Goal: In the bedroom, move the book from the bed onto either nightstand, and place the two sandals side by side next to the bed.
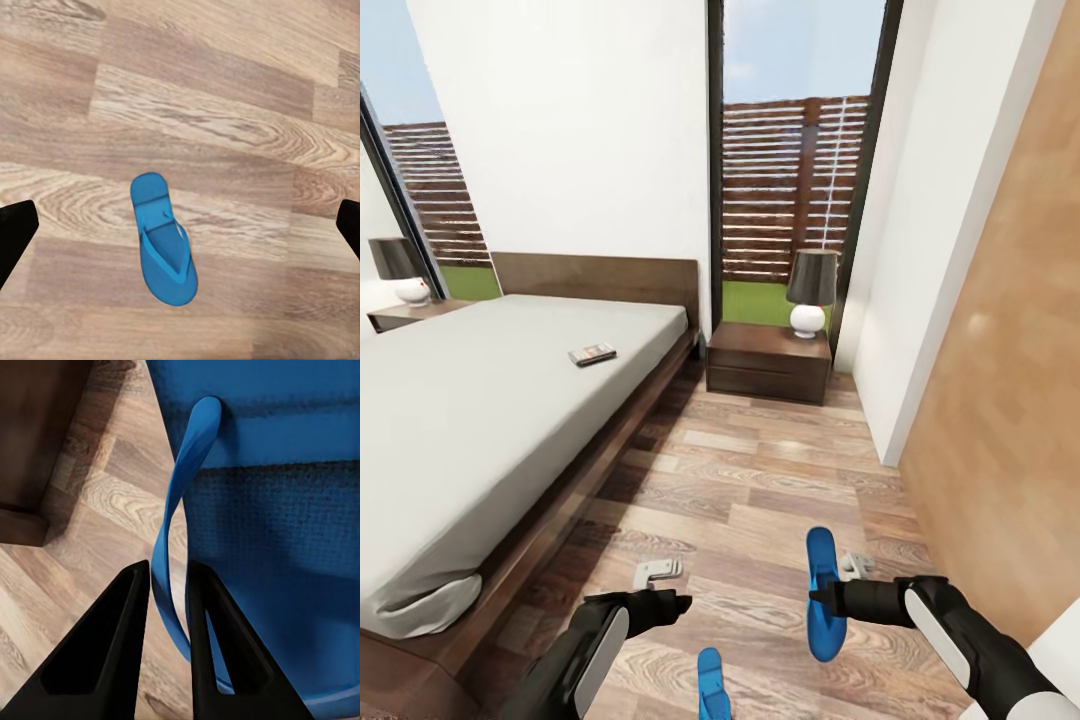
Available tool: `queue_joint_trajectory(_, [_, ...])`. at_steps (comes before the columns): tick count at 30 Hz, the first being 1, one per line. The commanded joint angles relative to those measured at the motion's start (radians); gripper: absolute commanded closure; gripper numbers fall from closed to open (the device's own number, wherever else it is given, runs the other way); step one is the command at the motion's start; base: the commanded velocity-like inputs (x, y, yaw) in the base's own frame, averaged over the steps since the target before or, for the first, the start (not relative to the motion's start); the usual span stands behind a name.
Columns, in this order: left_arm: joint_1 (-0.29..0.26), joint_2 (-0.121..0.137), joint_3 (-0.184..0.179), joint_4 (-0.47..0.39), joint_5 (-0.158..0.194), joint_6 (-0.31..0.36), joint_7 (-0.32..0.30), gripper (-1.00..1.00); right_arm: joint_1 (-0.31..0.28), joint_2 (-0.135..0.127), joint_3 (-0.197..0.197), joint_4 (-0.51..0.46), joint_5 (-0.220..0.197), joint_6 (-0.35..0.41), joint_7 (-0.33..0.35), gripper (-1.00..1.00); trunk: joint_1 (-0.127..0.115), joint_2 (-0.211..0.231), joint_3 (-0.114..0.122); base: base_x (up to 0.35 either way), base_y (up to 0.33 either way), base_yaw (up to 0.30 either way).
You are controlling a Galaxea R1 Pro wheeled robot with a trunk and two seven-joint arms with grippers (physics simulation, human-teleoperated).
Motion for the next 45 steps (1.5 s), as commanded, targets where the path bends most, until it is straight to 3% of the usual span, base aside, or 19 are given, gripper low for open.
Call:
queue_joint_trajectory(1, [0.000,0.000,0.000,-0.001,0.001,0.005,-0.001,-1.00,-0.001,-0.001,0.002,-0.001,-0.007,0.006,0.001,1.00,0.004,-0.008,-0.004,0.000,0.000,0.000])
queue_joint_trajectory(26, [0.000,0.000,0.000,-0.001,0.001,0.005,-0.001,-1.00,-0.001,0.001,0.000,0.006,-0.002,-0.003,-0.007,1.00,0.100,-0.183,-0.083,0.000,0.000,0.000])
queue_joint_trajectory(36, [0.000,0.000,0.001,-0.001,0.001,0.005,-0.002,-1.00,-0.001,0.008,0.005,0.005,-0.010,-0.032,-0.064,1.00,0.138,-0.253,-0.114,0.000,0.000,0.000])
queue_joint_trajectory(45, [0.000,0.000,0.001,0.001,0.003,0.005,-0.002,-1.00,-0.001,0.013,0.008,0.013,-0.006,-0.047,-0.070,1.00,0.142,-0.255,-0.149,0.000,0.000,0.000])
